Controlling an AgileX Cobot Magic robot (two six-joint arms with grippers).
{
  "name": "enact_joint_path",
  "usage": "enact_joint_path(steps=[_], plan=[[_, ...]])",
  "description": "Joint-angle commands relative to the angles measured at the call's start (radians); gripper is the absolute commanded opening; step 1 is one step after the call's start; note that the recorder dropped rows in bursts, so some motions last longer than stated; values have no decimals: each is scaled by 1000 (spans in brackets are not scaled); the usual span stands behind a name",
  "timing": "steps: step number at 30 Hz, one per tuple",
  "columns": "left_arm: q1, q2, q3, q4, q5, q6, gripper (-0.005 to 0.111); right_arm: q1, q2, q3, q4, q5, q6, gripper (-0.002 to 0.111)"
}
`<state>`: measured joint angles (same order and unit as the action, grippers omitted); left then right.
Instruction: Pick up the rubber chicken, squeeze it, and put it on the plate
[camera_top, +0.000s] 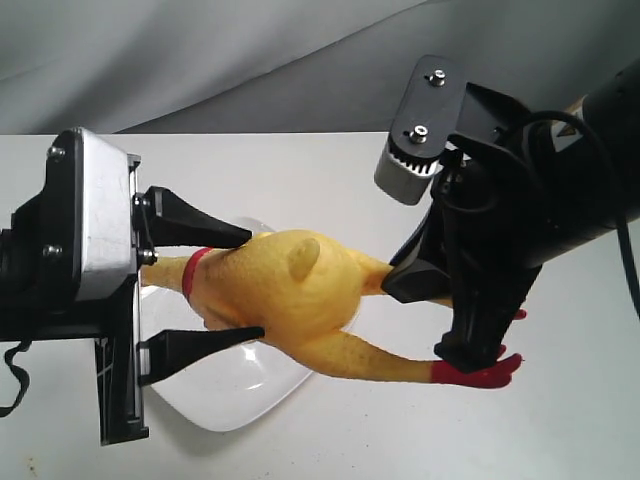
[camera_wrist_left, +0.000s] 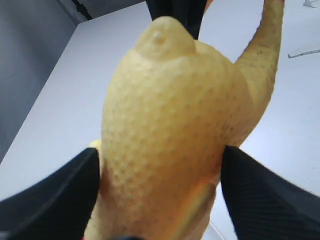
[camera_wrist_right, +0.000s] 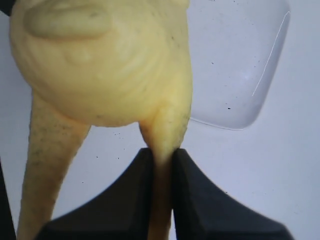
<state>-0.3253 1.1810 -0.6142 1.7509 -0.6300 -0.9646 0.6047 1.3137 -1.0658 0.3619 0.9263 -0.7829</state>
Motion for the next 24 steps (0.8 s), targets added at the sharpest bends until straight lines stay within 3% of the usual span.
enact_joint_path(steps=[1, 4, 5, 12, 14, 16, 20, 21, 22, 24], plan=[[-6, 3, 6, -6, 1, -3, 38, 2, -6, 1, 33, -19, -6, 0], [-6, 3, 6, -6, -7, -3, 6, 2, -6, 1, 33, -19, -6, 0], [-6, 3, 6, -6, -8, 0, 0, 2, -6, 1, 33, -19, -6, 0], [-6, 3, 6, -6, -4, 0, 1, 2, -6, 1, 33, -19, -6, 0], [-6, 3, 6, -6, 3, 0, 7, 2, -6, 1, 33, -19, -6, 0], [-6, 3, 6, -6, -3, -5, 22, 2, -6, 1, 33, -19, -6, 0], [-6, 3, 6, -6, -34, -24, 72, 2, -6, 1, 33, -19, -6, 0], [-6, 3, 6, -6, -34, -39, 79, 2, -6, 1, 33, -19, -6, 0], [-6, 3, 6, -20, -34, -56, 85, 2, -6, 1, 33, -19, -6, 0], [-6, 3, 6, -20, -34, -56, 76, 2, -6, 1, 33, -19, -6, 0]])
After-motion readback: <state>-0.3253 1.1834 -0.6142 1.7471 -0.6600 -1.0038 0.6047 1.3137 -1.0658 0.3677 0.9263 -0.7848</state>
